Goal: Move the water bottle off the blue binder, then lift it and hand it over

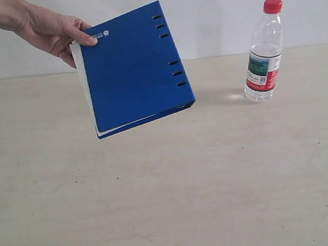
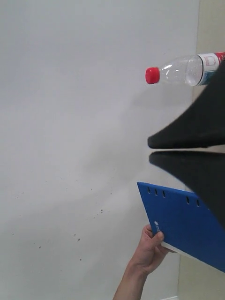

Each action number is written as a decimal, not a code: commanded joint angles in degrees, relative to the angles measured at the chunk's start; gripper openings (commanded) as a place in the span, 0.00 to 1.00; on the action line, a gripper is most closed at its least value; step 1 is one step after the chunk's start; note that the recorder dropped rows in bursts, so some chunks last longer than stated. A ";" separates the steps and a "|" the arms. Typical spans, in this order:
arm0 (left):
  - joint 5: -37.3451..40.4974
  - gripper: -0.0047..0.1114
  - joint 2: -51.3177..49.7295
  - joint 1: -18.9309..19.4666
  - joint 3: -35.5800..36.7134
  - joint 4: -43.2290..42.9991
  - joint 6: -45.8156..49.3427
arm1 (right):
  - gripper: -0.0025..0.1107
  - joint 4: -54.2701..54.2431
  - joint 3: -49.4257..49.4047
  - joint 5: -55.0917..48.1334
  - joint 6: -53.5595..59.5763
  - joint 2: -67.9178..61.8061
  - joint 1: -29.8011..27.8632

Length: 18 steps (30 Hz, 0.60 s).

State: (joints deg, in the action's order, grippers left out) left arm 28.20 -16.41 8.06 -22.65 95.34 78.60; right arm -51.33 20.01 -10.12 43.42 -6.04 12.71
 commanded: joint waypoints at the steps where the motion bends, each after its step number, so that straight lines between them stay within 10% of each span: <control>1: 1.60 0.08 0.71 0.27 0.23 -0.49 -0.62 | 0.02 0.04 -1.39 -0.05 -0.03 1.47 -0.14; 18: 1.60 0.08 0.71 0.27 0.23 -0.49 -0.62 | 0.02 -0.06 -1.39 -0.84 -0.03 1.47 -0.14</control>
State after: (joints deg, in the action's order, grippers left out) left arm 29.22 -15.95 8.06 -22.65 94.98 78.49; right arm -51.44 18.79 -11.17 43.28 -4.96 12.71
